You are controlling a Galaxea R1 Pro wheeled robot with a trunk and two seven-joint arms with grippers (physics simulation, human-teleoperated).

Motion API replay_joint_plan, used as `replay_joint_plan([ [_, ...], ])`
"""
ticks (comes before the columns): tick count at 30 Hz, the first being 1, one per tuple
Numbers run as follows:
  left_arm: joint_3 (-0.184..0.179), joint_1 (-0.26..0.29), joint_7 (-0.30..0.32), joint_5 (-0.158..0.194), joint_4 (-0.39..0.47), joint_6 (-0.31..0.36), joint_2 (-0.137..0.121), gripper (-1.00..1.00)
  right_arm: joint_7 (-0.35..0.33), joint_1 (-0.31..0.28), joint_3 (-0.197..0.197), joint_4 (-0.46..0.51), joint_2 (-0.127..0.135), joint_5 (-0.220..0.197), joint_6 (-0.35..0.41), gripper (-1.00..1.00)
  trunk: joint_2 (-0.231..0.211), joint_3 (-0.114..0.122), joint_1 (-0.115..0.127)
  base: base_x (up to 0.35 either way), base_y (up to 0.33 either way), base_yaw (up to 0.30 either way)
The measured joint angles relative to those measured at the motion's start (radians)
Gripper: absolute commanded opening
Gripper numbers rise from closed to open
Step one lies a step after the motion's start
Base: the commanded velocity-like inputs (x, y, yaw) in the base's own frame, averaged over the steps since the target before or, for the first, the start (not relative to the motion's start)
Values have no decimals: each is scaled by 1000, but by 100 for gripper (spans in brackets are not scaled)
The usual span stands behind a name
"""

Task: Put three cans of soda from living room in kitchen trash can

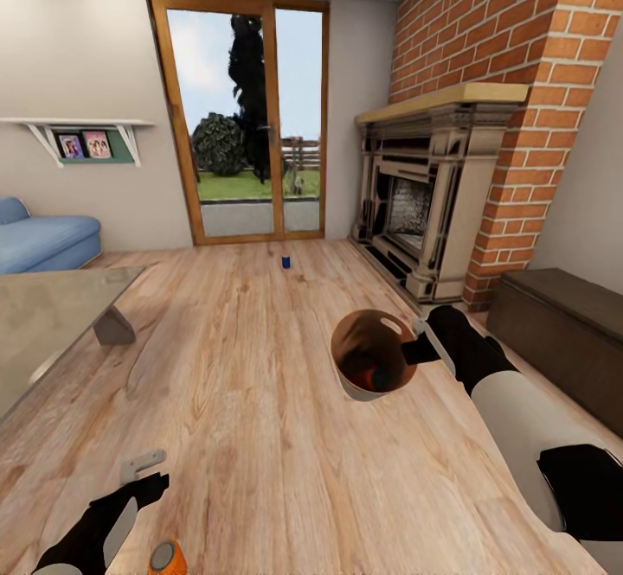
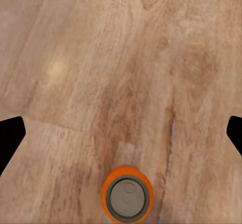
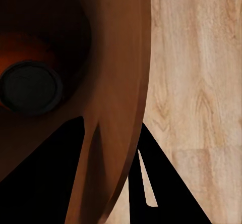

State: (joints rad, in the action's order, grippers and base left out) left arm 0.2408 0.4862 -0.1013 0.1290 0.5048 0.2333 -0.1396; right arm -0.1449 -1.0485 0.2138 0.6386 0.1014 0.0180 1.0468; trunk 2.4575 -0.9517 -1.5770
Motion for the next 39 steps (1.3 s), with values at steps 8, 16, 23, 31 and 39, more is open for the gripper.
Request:
replay_joint_plan([
  [8, 0, 0, 0, 0, 0, 0, 0, 100, 0, 0, 2, 0, -1, 1, 0, -100, 43, -26, -24, 0, 0, 0],
  [16, -1, 0, 0, -3, 0, 0, 0, 100, 0, 1, 4, 0, -7, 0, 0, -100, 45, -57, -28, 0, 0, 0],
  [23, -2, 0, 0, -5, 1, 1, 1, 100, 0, 3, 5, 0, -9, 2, 0, -100, 46, -84, -31, 0, 0, 0],
  [31, -5, 0, 1, -7, 1, 1, 4, 100, 1, 4, 7, 0, -12, 5, 0, -100, 48, -115, -34, 0, 0, 0],
  [39, -34, 0, 1, -8, 5, 0, 10, 100, 3, 5, 8, 0, -13, 6, 0, -100, 50, -143, -38, 0, 0, 0],
])
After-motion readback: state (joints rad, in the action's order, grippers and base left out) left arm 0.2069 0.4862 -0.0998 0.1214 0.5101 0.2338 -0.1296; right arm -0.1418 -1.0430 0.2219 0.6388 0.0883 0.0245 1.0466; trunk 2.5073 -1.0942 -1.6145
